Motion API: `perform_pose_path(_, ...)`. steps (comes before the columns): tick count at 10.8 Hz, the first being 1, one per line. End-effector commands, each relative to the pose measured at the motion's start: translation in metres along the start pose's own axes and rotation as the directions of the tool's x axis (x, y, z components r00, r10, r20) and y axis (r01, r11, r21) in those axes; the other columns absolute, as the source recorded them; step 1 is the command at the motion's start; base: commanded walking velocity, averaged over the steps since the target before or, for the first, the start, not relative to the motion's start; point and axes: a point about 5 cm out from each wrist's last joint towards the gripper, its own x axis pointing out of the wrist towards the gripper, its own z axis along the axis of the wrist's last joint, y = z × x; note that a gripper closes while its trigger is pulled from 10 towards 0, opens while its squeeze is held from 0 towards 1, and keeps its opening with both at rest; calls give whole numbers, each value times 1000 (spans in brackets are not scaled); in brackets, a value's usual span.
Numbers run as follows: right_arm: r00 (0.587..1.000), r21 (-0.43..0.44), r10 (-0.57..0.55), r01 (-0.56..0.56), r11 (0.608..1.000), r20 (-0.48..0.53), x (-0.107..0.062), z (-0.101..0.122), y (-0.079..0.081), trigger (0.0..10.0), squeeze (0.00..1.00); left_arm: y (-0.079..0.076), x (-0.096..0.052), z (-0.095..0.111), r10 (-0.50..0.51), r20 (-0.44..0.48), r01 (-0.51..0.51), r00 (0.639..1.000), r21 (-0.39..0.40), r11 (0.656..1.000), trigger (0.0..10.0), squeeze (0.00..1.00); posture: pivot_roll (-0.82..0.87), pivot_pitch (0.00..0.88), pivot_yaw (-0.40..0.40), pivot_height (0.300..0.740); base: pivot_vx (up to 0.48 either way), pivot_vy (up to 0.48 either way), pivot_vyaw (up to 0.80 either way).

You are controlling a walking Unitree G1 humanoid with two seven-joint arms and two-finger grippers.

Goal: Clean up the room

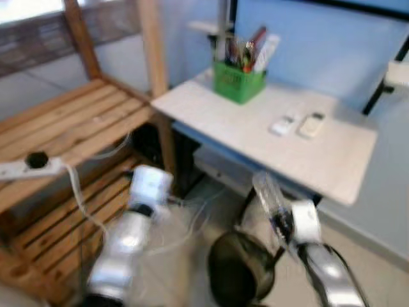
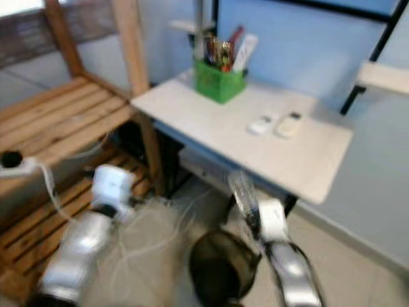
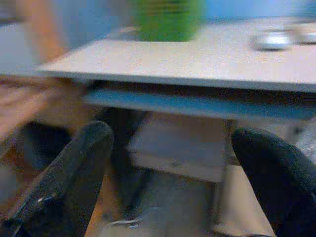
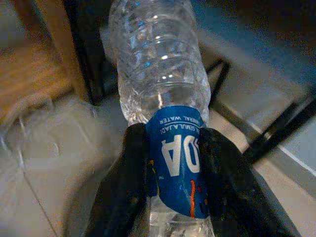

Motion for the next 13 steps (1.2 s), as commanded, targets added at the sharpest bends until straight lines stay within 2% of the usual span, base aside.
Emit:
perform_pose_path(1, 1000, -9, 18, -18, 1000, -12, 3, -1, 6, 10000, 0, 10, -4, -1, 10, -21, -10, 1000, 7, 1000, 10000, 0, -26, 0, 12, 724, 0, 0, 0)
perform_pose_path(3, 994, -34, 32, -36, 999, -109, 10, -13, 8, 10000, 0, 8, -3, -5, -38, -72, 36, 997, -17, 999, 10000, 0, 22, 0, 3, 724, 0, 0, 0)
perform_pose_path(4, 988, -44, 47, -54, 998, -150, 16, -15, 14, 10000, 0, -5, -4, -12, -158, -130, 162, 979, 14, 987, 10000, 0, 39, 0, -4, 724, 0, 0, 0)
perform_pose_path(5, 983, -47, 63, -72, 996, -172, 20, -16, 19, 10000, 0, -14, -2, -17, -230, -188, 231, 955, -13, 973, 10000, 0, 82, 0, -15, 724, 0, 0, 0)
perform_pose_path(6, 980, -53, 72, -84, 995, -187, 23, -16, 24, 10000, 0, -20, -1, -18, -269, -206, 274, 941, -4, 962, 10000, 0, 114, 12, -22, 724, 0, 0, 0)
perform_pose_path(7, 967, -89, 107, -130, 988, -230, 30, -16, 44, 10000, 0, -33, 0, -22, -394, -248, 396, 885, -44, 917, 10000, 0, 145, 44, -27, 724, 0, 0, 0)
perform_pose_path(8, 963, -105, 133, -161, 981, -235, 35, -11, 58, 10000, 0, -44, -7, -20, -473, -236, 467, 849, -86, 880, 10000, 0, 180, 81, -30, 724, 0, 0, 0)
perform_pose_path(10, 967, -91, 137, -159, 983, -214, 43, 1, 67, 10000, 0, -54, -24, -27, -494, -251, 475, 833, -136, 869, 10000, 0, 229, 139, -56, 724, 0, 0, 0)
perform_pose_path(11, 971, -85, 129, -148, 985, -201, 47, 9, 69, 10000, 0, -59, -36, -32, -461, -272, 438, 845, -146, 887, 10000, 0, 249, 164, -72, 724, 0, 0, 0)
perform_pose_path(12, 975, -127, 117, -142, 982, -188, 52, 18, 69, 10000, 0, -56, -52, -36, -383, -300, 353, 873, -152, 923, 10000, 0, 283, 197, -97, 724, 0, 0, 0)
perform_pose_path(13, 981, -157, 97, -124, 980, -168, 56, 27, 67, 10000, 0, -56, -75, -36, -336, -328, 300, 883, -159, 941, 10000, 0, 318, 229, -113, 724, 0, 0, 0)
